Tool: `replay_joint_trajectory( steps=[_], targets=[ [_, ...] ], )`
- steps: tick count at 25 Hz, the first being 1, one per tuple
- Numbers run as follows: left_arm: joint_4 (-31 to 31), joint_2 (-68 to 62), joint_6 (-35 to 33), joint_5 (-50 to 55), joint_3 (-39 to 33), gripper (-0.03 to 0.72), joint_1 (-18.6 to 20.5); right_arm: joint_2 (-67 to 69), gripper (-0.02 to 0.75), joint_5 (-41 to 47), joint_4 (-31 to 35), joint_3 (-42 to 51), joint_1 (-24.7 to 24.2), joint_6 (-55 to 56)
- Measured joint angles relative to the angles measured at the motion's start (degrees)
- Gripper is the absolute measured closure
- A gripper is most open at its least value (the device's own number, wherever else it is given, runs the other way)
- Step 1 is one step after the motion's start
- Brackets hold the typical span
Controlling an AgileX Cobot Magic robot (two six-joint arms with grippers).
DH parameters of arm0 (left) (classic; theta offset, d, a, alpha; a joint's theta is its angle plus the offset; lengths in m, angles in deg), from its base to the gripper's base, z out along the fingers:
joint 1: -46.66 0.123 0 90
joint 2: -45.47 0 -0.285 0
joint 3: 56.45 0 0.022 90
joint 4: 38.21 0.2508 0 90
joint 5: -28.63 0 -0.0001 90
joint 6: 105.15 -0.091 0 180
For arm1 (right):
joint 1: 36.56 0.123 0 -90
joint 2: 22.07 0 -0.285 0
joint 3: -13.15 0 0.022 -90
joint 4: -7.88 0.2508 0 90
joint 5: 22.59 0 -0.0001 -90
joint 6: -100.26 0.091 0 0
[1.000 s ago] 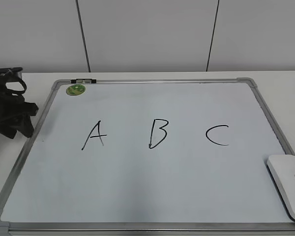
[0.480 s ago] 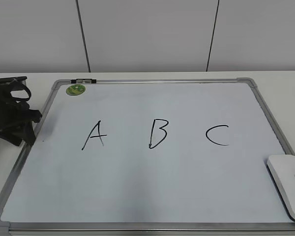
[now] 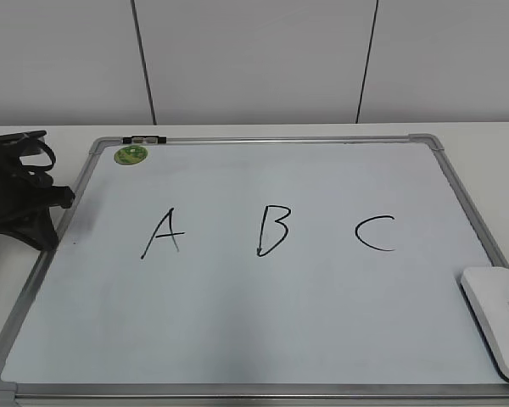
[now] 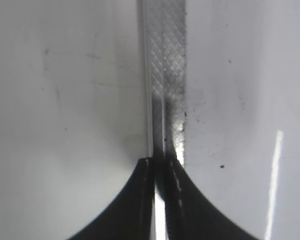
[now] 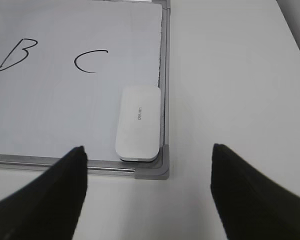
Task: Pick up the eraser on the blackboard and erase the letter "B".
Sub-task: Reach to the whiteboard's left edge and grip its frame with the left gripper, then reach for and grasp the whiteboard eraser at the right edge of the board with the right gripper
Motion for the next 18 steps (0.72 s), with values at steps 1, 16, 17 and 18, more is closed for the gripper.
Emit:
replay_joint_trajectory(
  steps=[1, 16, 17, 18],
  targets=[
    [0.00, 0.00, 0.00, 0.00, 0.00, 0.677, 0.00, 0.00, 0.147, 0.00, 0.00, 0.00, 0.00, 0.00],
    [-0.12, 0.00, 0.00, 0.32, 0.12, 0.678, 0.00, 21.75, 0.147, -5.62, 1.69, -5.03, 0.00, -0.86],
    [-0.12, -0.12, 0.00, 0.32, 0.12, 0.678, 0.00, 24.38, 0.147, -5.73, 2.43, -5.58, 0.00, -1.10],
    [-0.12, -0.12, 0.00, 0.43, 0.21, 0.678, 0.00, 28.10, 0.147, -5.85, 3.31, -6.35, 0.00, -1.38]
  ],
)
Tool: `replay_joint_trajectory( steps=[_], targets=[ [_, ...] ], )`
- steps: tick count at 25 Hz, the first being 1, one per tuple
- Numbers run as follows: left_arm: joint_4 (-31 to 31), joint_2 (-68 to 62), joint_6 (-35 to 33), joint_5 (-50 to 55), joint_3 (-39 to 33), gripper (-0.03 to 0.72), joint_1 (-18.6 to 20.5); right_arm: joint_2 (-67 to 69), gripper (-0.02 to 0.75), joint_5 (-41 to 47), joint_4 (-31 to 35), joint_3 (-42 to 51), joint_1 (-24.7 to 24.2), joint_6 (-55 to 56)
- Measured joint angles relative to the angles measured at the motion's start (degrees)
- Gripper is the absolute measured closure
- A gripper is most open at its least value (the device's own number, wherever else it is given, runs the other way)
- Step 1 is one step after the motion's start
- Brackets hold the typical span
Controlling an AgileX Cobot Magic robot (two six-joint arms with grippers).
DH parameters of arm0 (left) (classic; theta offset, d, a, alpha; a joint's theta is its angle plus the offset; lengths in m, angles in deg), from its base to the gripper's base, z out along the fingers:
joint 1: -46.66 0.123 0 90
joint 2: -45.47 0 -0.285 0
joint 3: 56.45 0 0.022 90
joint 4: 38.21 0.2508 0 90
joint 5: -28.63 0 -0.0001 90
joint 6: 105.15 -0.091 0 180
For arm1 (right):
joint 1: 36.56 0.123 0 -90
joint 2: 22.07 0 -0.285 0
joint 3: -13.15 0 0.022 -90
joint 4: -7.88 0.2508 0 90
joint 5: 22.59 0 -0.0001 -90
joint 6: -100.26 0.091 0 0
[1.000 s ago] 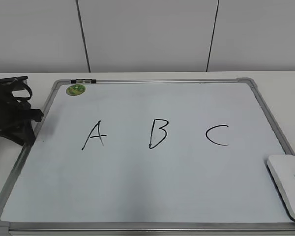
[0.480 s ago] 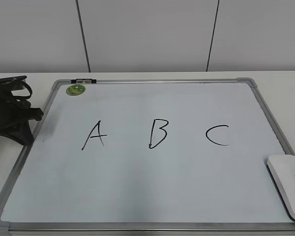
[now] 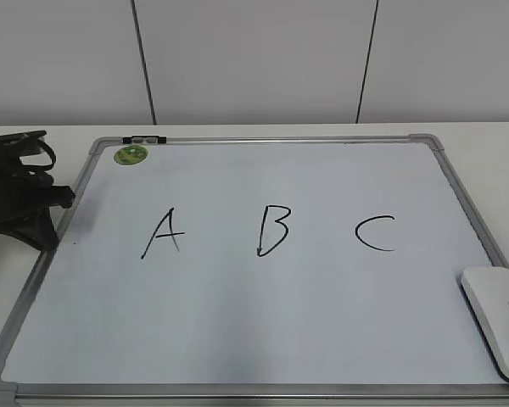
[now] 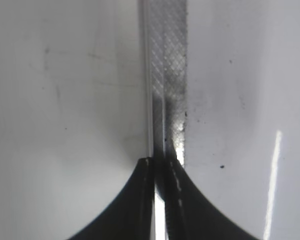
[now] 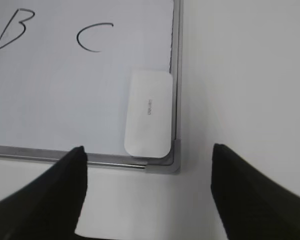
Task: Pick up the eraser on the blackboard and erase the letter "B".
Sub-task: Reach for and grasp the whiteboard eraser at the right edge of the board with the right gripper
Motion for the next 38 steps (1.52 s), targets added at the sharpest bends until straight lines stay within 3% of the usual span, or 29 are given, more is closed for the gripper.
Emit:
replay_joint_trajectory(
  steps=[18, 24, 38],
  targets=[
    [-0.13, -0.08, 0.02, 0.22, 0.12, 0.678, 0.00, 41.14, 0.133, -6.16, 2.49, -6.91, 0.00, -3.04],
    [-0.13, -0.08, 0.02, 0.24, 0.12, 0.678, 0.00, 49.28, 0.078, -11.03, 2.70, -7.28, 0.00, -4.56],
    [-0.13, -0.08, 0.02, 0.24, 0.12, 0.678, 0.00, 61.65, 0.076, -19.97, 2.94, -7.41, 0.00, -5.34]
  ],
)
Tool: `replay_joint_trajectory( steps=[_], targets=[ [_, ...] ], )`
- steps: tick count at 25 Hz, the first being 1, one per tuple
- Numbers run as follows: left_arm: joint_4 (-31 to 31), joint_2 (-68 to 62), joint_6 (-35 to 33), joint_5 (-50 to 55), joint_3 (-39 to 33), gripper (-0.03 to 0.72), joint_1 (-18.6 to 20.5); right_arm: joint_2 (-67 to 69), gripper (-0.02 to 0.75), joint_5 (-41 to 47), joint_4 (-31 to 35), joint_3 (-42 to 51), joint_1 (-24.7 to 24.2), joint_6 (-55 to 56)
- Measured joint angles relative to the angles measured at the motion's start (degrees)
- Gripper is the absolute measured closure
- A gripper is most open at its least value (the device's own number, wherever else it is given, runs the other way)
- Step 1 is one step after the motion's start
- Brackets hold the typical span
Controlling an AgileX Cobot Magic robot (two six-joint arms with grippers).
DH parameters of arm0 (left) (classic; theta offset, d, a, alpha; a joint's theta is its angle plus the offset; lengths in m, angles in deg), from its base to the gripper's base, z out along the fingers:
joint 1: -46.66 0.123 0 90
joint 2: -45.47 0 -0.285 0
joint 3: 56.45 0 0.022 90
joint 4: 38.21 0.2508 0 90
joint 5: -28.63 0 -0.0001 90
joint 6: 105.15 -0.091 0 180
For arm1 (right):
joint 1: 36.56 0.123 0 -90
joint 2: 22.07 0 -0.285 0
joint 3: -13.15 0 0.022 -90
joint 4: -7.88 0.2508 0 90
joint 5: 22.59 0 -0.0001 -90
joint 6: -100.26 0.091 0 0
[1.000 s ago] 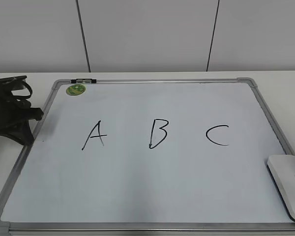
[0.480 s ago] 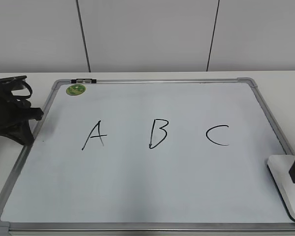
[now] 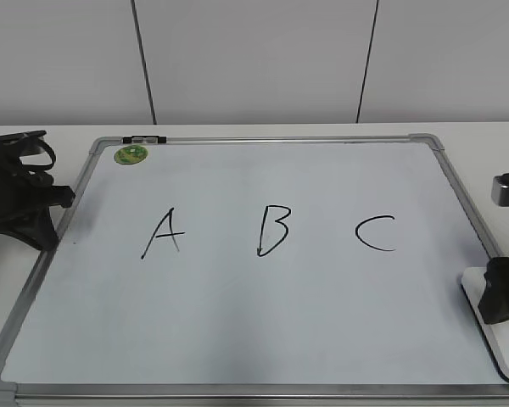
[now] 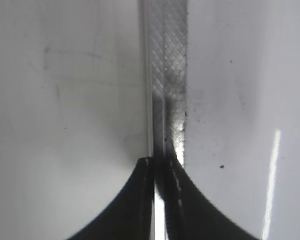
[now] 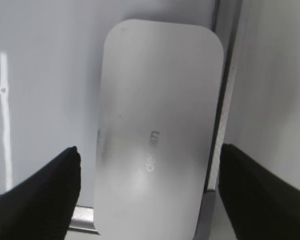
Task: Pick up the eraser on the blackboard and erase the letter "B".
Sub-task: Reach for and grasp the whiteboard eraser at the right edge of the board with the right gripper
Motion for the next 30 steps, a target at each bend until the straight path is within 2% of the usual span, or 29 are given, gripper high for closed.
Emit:
replay_joint_trajectory(
  steps=[9, 18, 30],
  targets=[
    [0.00, 0.00, 0.00, 0.10, 0.00, 0.678, 0.00, 3.53, 0.094, -0.81, 0.39, -0.04, 0.00, -0.14],
    [0.00, 0.00, 0.00, 0.10, 0.00, 0.678, 0.00, 4.48, 0.186, -1.02, 0.76, -0.13, 0.00, -0.26],
    [0.00, 0.00, 0.00, 0.10, 0.00, 0.678, 0.00, 4.48, 0.191, -0.70, 1.46, -0.13, 0.00, -0.38]
  ],
)
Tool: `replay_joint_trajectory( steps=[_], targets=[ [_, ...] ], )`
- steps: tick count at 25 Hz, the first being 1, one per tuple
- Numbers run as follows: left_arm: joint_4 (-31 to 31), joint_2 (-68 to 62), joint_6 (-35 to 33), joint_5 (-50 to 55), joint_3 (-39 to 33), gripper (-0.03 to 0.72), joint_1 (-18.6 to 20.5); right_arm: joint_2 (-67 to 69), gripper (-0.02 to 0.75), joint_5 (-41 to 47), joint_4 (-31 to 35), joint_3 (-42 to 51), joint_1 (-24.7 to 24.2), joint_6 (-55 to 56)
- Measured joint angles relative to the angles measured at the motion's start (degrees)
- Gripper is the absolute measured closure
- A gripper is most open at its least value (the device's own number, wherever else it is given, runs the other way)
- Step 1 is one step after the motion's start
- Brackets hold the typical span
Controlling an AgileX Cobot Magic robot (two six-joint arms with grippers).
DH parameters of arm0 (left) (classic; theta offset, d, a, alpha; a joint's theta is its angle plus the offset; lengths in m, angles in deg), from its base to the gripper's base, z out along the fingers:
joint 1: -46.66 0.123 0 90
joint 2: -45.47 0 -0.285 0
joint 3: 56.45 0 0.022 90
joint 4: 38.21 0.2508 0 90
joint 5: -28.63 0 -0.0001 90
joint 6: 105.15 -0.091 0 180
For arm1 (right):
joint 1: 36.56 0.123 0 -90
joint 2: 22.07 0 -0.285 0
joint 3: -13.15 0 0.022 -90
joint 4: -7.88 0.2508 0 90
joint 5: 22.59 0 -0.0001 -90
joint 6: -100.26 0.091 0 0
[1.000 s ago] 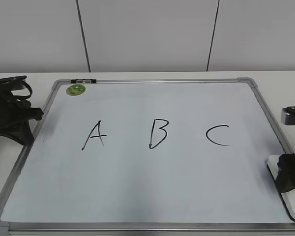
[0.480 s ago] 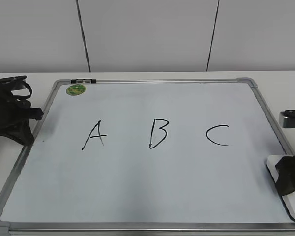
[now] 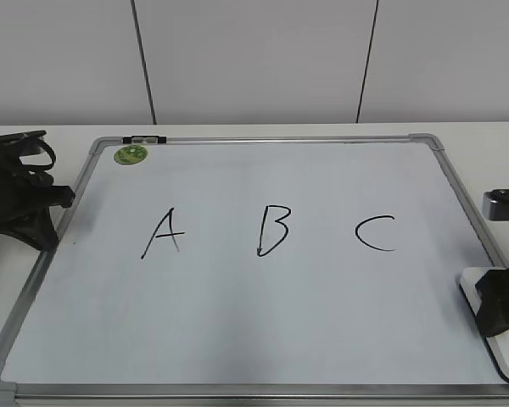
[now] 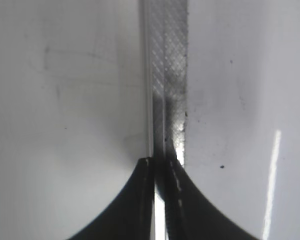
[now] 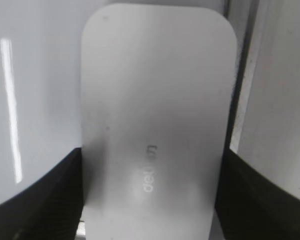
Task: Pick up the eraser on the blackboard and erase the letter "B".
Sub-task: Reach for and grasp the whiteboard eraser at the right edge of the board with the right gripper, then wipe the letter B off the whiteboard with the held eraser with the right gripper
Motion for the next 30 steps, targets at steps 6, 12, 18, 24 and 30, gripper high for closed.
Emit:
replay_joint_trajectory(
  steps=[6, 12, 18, 24, 30],
  targets=[
    [-0.08, 0.00, 0.00, 0.13, 0.00, 0.678, 0.00, -2.23, 0.192, 2.99, 0.38, -1.21, 0.00, -0.11],
    [-0.55, 0.00, 0.00, 0.15, 0.00, 0.678, 0.00, -6.68, 0.192, 6.39, 3.28, -4.57, 0.00, -0.88],
    [-0.55, 0.00, 0.00, 0.25, 0.00, 0.678, 0.00, -7.57, 0.192, 11.27, 10.63, -8.74, 0.00, -6.77],
    [-0.58, 0.00, 0.00, 0.25, 0.00, 0.678, 0.00, -7.57, 0.192, 12.47, 12.87, -13.15, 5.75, -8.73],
    [-0.67, 0.00, 0.00, 0.25, 0.00, 0.678, 0.00, -5.81, 0.192, 12.47, 13.30, -20.38, 16.37, -8.98]
  ],
)
